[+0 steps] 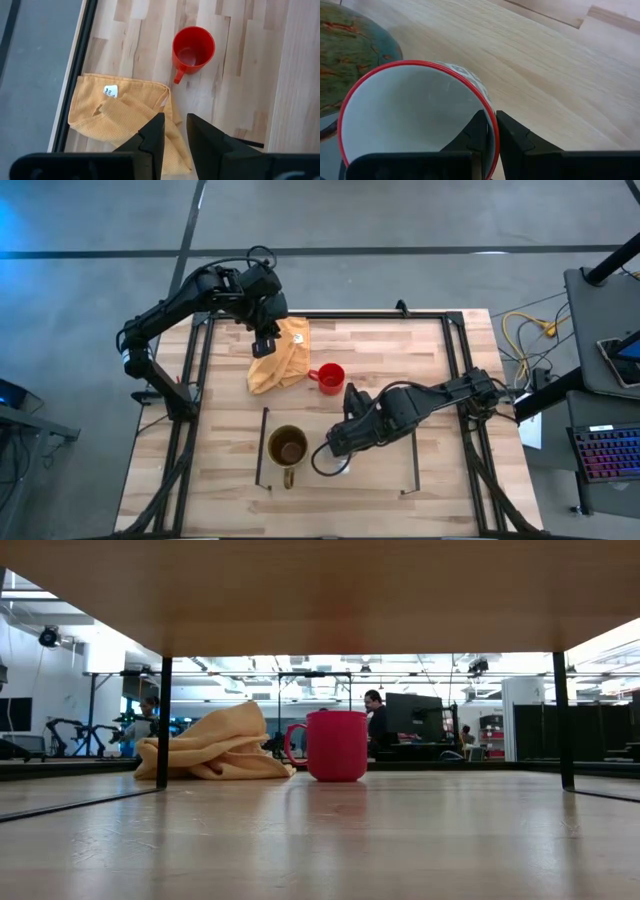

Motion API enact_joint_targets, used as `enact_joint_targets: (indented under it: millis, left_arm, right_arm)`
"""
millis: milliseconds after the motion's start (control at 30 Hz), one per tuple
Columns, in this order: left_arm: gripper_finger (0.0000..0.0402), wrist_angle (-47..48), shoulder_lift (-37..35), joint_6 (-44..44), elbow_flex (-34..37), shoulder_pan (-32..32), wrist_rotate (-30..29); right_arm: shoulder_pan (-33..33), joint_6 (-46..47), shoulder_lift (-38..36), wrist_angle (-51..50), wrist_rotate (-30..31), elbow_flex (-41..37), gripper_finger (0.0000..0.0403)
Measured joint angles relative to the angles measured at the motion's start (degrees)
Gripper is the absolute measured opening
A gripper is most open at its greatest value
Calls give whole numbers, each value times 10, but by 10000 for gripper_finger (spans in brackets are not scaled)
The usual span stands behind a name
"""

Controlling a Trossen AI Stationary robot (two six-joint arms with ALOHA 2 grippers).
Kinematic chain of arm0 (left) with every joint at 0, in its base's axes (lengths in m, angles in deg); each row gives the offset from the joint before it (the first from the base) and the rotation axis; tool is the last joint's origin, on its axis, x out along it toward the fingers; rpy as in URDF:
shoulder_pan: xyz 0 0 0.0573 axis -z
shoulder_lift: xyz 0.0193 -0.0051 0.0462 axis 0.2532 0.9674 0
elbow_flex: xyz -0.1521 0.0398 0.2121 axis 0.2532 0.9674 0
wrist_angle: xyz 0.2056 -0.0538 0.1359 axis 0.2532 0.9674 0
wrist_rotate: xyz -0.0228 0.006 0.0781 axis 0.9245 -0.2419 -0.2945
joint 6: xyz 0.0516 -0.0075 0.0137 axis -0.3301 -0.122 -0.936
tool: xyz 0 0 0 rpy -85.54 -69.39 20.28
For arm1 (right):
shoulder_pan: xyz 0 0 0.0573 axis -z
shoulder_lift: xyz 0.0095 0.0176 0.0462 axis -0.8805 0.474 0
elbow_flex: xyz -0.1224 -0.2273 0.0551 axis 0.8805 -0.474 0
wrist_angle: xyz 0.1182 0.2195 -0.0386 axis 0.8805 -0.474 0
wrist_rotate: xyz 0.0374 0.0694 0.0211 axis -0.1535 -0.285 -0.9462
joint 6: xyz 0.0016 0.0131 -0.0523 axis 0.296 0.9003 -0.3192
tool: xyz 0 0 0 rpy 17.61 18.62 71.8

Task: Stack small to large cups/mugs on shelf
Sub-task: Put the white mug on the shelf

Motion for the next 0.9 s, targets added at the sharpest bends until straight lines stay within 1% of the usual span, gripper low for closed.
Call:
enact_joint_targets:
  millis: [267, 633, 900]
  left_arm:
    - [67, 0, 0, 0, 0, 0, 0]
    - [67, 1, 0, 0, 0, 0, 0]
    - [67, 1, 0, 0, 0, 0, 0]
  right_arm:
    - [-1, -1, 0, 0, -3, 0, 28]
    - [-4, -1, -2, 1, -3, 0, 71]
    - [-4, -2, -2, 1, -4, 0, 79]
